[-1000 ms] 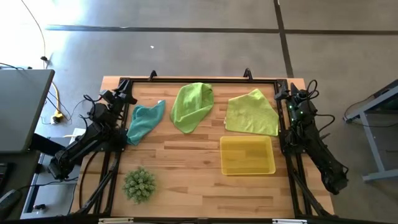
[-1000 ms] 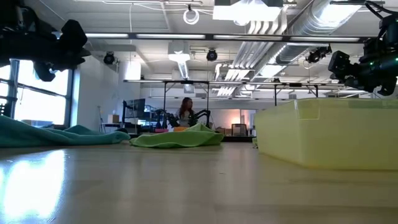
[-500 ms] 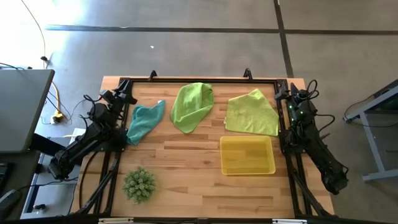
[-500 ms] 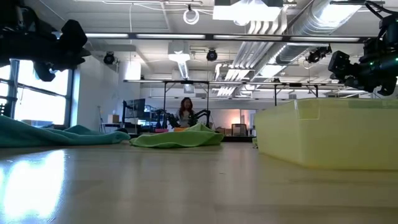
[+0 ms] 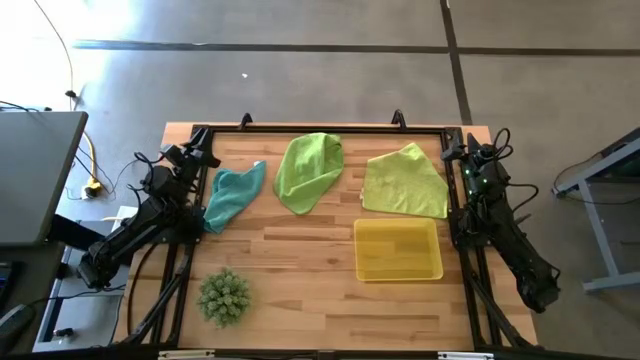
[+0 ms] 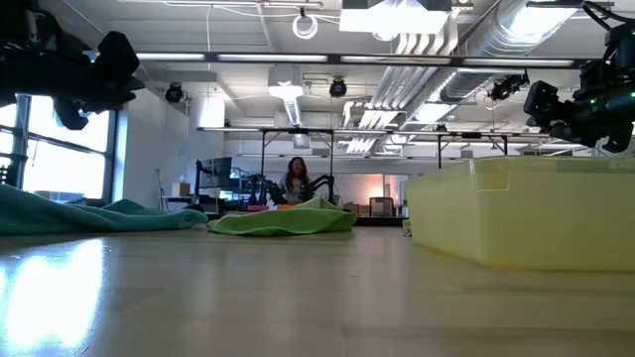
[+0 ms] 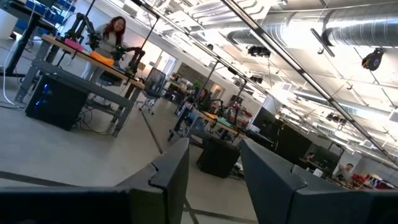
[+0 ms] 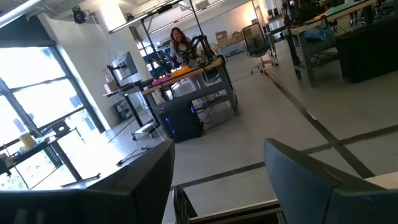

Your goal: Roll microfiber towels into tight, uniform cylinder then place into a basket

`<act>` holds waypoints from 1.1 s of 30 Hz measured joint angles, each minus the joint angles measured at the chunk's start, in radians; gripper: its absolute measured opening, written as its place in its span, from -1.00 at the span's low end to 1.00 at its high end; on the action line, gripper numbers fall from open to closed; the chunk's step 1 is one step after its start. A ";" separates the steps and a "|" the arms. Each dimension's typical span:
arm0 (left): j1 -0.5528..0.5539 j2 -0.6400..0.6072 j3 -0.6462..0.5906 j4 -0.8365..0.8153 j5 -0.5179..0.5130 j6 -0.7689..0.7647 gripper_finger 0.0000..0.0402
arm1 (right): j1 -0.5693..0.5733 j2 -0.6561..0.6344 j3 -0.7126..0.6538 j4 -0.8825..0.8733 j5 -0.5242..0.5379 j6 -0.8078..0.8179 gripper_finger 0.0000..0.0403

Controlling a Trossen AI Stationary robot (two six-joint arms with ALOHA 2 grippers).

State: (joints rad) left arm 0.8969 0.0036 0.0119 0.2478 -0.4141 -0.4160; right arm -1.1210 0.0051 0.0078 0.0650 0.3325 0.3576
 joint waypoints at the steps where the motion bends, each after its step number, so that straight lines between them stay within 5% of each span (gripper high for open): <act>1: 0.000 0.000 0.000 0.000 0.000 0.000 -0.33 | 0.000 0.000 0.000 0.000 0.000 0.000 0.18; 15: 0.000 0.000 0.000 0.032 0.005 -0.088 -0.33 | 0.000 0.000 0.000 0.000 0.000 0.000 0.18; 23: -0.003 0.007 0.003 0.276 0.327 0.003 -0.33 | 0.000 0.000 0.000 0.000 0.000 0.000 0.18; 33: -0.003 0.174 0.176 0.289 0.382 0.138 -0.33 | 0.000 0.000 0.000 0.000 0.000 0.000 0.18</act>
State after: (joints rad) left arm 0.8940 0.1779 0.1882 0.5366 -0.0320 -0.2776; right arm -1.1211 0.0051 0.0078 0.0649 0.3326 0.3575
